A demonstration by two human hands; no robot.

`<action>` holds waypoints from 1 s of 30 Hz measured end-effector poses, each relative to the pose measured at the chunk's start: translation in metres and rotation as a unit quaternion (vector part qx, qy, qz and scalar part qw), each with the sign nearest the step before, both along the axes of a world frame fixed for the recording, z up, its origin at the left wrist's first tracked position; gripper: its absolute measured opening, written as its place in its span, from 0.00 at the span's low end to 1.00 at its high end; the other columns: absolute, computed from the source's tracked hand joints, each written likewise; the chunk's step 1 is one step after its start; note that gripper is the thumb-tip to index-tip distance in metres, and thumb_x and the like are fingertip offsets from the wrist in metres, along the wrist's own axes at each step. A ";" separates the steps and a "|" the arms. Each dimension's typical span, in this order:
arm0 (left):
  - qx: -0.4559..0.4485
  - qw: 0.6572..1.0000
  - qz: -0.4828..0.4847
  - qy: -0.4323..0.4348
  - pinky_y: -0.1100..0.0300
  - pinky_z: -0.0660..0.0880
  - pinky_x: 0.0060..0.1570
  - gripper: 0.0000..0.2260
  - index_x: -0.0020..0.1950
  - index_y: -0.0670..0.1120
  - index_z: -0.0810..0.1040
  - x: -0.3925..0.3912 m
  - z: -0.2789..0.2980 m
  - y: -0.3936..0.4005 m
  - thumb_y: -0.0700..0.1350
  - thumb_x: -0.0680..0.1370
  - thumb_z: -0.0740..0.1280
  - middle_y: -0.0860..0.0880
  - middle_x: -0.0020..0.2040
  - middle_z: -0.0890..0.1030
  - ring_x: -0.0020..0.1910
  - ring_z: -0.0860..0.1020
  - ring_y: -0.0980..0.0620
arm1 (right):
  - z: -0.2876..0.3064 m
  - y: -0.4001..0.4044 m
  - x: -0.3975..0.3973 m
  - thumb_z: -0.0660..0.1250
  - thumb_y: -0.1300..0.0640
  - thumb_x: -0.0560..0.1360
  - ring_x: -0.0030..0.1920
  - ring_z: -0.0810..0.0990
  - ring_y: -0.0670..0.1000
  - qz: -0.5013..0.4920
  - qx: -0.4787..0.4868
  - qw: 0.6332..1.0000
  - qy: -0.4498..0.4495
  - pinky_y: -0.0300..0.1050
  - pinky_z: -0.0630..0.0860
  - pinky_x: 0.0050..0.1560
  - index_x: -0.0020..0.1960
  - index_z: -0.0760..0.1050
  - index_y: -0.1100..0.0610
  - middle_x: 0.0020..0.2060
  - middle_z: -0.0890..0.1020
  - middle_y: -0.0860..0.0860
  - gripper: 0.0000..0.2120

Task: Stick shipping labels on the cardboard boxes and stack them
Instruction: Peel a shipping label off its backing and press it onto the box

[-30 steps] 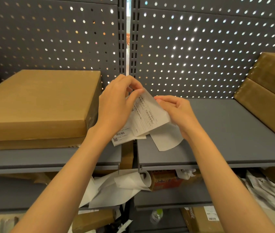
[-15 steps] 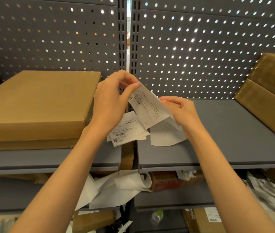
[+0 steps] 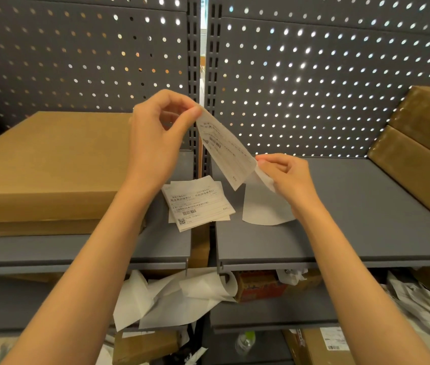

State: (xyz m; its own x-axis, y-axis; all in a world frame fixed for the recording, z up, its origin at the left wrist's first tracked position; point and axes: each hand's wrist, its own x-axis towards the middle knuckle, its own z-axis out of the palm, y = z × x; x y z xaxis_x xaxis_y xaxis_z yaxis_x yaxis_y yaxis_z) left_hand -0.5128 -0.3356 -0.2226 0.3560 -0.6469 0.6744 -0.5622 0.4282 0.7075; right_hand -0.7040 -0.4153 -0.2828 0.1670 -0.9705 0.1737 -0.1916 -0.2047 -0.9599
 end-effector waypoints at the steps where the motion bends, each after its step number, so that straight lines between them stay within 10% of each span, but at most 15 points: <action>1: -0.001 1.000 0.003 0.005 0.71 0.70 0.40 0.03 0.42 0.49 0.78 0.001 0.001 0.000 0.43 0.76 0.68 0.59 0.38 0.79 0.38 0.75 0.63 | -0.001 -0.001 -0.001 0.66 0.60 0.76 0.40 0.80 0.38 -0.002 -0.007 1.000 0.007 0.28 0.74 0.38 0.48 0.81 0.52 0.44 0.84 0.48 0.06; 15: 0.000 0.998 0.034 0.059 0.52 0.78 0.43 0.03 0.42 0.50 0.77 0.019 -0.001 0.001 0.45 0.75 0.68 0.53 0.40 0.80 0.41 0.80 0.53 | -0.014 -0.007 -0.007 0.63 0.59 0.75 0.44 0.79 0.47 -0.148 -0.080 0.976 0.135 0.38 0.73 0.44 0.46 0.81 0.55 0.43 0.83 0.48 0.08; 30: 0.008 0.992 0.048 0.117 0.64 0.77 0.37 0.05 0.40 0.48 0.77 0.038 0.013 0.016 0.41 0.76 0.67 0.52 0.37 0.79 0.38 0.78 0.51 | -0.017 0.001 0.005 0.57 0.56 0.79 0.47 0.75 0.56 -0.184 -0.062 0.953 0.233 0.45 0.65 0.44 0.53 0.78 0.58 0.50 0.81 0.55 0.13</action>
